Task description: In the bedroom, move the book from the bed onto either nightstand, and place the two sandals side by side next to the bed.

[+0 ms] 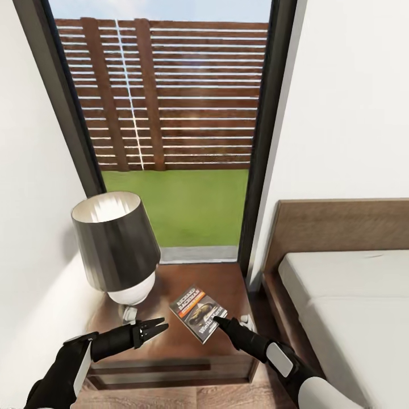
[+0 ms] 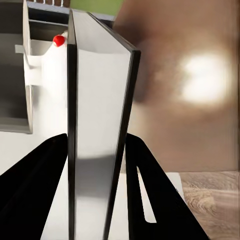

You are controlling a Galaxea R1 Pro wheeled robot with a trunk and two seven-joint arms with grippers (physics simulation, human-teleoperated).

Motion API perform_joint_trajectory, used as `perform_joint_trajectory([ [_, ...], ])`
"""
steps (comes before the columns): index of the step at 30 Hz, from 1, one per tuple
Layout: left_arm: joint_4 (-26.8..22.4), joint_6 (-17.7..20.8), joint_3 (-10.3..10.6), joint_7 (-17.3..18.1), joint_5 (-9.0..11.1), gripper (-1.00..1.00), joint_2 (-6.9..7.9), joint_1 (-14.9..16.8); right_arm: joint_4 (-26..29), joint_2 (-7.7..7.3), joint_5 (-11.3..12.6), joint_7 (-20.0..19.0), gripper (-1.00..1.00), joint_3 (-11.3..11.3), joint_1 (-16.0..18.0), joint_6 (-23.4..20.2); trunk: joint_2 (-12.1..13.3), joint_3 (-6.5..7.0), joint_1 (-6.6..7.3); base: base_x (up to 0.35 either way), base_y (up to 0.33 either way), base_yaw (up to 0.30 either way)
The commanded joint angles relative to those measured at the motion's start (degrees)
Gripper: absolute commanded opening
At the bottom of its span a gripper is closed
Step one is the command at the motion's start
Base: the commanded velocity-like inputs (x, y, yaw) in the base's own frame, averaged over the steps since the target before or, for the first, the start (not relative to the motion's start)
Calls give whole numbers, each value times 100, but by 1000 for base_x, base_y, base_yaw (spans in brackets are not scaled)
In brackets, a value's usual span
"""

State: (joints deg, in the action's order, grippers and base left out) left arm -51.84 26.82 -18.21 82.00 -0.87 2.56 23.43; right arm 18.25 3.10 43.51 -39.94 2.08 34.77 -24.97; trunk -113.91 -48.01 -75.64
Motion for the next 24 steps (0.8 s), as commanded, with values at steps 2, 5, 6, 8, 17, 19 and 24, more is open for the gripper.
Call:
perform_joint_trajectory([
  [2,-1,60,-7,26,-9,100,-1,4,3,-2,70,9,-100,20,3,-43,-84,-41,-44,0,0,0],
  [5,-1,60,-7,26,-9,100,-1,4,3,-2,70,11,-100,20,3,-43,-204,-95,-110,0,0,0],
  [6,-1,60,-7,26,-9,100,-1,4,3,-2,70,10,-100,20,3,-43,-244,-113,-132,0,0,0],
  [8,-1,60,-7,26,-9,100,-1,4,3,-2,70,11,-100,20,3,-43,-244,-113,-132,0,0,0],
  [17,-1,60,-16,26,-9,100,-1,4,3,-2,70,12,-100,20,3,-43,-244,-113,-132,11,0,0],
  [19,-1,60,-13,26,-9,100,-1,4,3,-2,70,12,-100,20,3,-43,-244,-113,-132,261,0,0],
  [24,1,55,-16,26,-9,100,-1,4,3,-2,70,11,-100,24,3,-43,-244,-113,-132,116,0,0],
])
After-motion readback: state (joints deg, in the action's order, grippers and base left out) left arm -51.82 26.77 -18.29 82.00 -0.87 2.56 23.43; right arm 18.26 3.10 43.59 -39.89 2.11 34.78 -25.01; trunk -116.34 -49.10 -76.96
